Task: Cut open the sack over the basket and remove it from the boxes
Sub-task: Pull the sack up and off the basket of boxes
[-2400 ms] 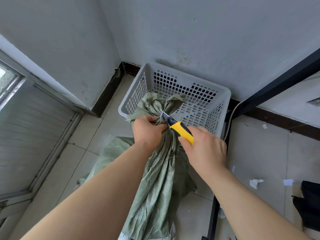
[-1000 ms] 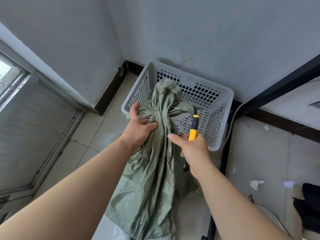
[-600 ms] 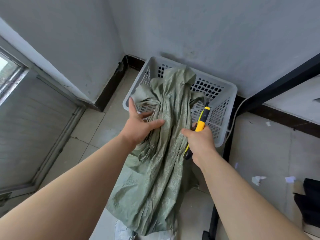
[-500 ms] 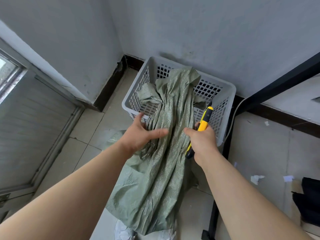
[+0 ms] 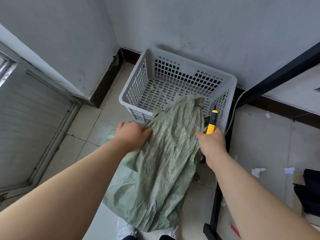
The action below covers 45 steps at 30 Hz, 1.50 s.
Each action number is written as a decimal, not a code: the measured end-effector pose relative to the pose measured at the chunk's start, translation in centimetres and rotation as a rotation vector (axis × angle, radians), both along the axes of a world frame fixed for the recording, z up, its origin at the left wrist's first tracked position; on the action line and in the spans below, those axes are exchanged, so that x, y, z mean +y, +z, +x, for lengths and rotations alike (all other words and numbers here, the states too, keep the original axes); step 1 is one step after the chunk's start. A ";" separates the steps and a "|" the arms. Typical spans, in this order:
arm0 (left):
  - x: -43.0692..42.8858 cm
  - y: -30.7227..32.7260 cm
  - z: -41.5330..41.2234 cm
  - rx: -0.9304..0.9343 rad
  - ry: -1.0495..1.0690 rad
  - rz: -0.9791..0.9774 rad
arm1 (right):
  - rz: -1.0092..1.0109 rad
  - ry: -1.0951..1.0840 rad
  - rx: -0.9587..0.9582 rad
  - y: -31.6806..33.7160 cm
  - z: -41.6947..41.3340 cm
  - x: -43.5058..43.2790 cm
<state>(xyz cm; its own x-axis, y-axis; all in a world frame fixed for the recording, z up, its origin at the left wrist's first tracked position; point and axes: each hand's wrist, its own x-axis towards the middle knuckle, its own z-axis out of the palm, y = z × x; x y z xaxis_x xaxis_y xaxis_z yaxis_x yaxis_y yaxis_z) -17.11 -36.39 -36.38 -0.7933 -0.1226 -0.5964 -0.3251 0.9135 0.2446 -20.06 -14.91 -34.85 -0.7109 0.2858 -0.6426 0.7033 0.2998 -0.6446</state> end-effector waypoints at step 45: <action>-0.8 -1.5 0.3 0.092 0.616 0.426 | -0.039 0.138 0.069 -1.7 1.9 0.6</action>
